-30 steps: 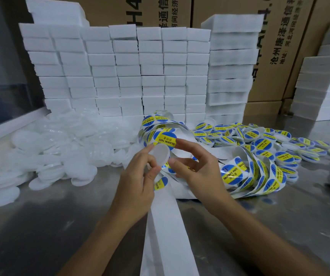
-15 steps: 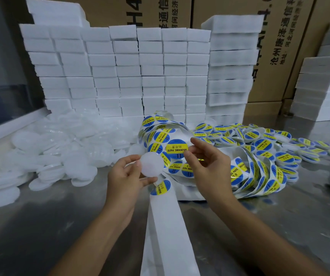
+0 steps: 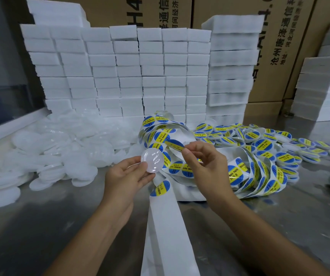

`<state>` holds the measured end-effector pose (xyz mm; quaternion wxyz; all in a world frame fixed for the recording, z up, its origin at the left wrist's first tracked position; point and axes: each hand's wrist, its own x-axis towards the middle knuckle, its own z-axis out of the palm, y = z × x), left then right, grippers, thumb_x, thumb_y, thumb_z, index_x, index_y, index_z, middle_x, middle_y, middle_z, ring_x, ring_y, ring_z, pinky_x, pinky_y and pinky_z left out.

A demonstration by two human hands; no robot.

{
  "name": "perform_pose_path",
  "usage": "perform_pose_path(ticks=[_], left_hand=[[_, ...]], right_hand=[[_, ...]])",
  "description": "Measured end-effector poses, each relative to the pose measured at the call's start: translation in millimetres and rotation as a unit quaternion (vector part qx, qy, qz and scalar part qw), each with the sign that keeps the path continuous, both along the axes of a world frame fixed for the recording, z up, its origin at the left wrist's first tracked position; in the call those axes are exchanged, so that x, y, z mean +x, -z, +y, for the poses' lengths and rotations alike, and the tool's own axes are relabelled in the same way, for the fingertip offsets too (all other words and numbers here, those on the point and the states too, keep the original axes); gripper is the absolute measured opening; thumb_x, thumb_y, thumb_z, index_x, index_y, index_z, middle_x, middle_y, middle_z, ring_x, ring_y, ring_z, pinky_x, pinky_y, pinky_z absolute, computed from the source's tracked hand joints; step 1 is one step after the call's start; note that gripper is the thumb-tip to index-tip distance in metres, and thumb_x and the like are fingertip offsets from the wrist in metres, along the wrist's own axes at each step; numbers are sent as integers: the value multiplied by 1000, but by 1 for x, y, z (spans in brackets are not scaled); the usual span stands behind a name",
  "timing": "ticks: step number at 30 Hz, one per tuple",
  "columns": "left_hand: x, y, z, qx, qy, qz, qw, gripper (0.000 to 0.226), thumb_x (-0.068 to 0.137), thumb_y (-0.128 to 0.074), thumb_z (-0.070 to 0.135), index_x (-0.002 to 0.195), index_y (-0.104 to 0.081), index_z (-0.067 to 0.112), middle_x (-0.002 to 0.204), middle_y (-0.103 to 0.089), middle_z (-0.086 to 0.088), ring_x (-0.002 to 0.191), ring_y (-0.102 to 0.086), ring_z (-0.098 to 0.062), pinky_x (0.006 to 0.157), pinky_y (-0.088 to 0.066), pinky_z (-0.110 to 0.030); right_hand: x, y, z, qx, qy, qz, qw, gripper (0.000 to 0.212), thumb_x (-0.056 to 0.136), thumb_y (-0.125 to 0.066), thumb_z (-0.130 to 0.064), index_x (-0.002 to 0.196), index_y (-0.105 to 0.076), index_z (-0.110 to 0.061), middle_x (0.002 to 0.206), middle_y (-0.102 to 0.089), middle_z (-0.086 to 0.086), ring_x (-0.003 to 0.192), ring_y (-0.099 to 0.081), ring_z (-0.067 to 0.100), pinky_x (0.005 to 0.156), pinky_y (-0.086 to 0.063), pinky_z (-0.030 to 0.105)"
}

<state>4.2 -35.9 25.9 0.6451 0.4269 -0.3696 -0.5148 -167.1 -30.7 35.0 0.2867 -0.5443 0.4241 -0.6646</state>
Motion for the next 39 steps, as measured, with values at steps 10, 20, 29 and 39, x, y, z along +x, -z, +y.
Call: perform_pose_path(ticks=[10, 20, 29, 39], left_hand=[[-2, -4, 5, -24, 76, 34, 996, 32, 74, -72, 11, 104, -66, -1, 92, -76, -14, 84, -74, -25, 64, -59, -26], [-2, -4, 5, -30, 81, 32, 996, 44, 63, -74, 18, 103, -66, 1, 89, -76, -12, 82, -75, -25, 61, -58, -24], [-4, -6, 7, -35, 75, 18, 996, 22, 76, -71, 8, 98, -66, 4, 85, -77, -10, 77, -75, -24, 59, -58, -23], [-4, -7, 9, -68, 59, -21, 996, 16, 77, -72, 5, 92, -68, 5, 82, -76, -11, 75, -75, -25, 60, -58, -24]], right_hand=[[5, 0, 3, 61, -92, -54, 992, 8, 82, -76, -9, 88, -77, -13, 85, -78, -1, 84, -74, 11, 71, -56, 17], [5, 1, 3, 72, -87, -40, 993, 10, 79, -78, -10, 88, -77, -14, 85, -78, 1, 86, -75, 17, 78, -60, 26], [5, 2, 3, 83, -83, -25, 993, 9, 80, -78, -11, 89, -76, -13, 84, -78, -2, 82, -75, 12, 70, -58, 20], [5, 3, 2, 63, -62, -8, 996, 10, 80, -78, -9, 89, -77, -12, 80, -77, -3, 78, -74, 15, 68, -58, 20]])
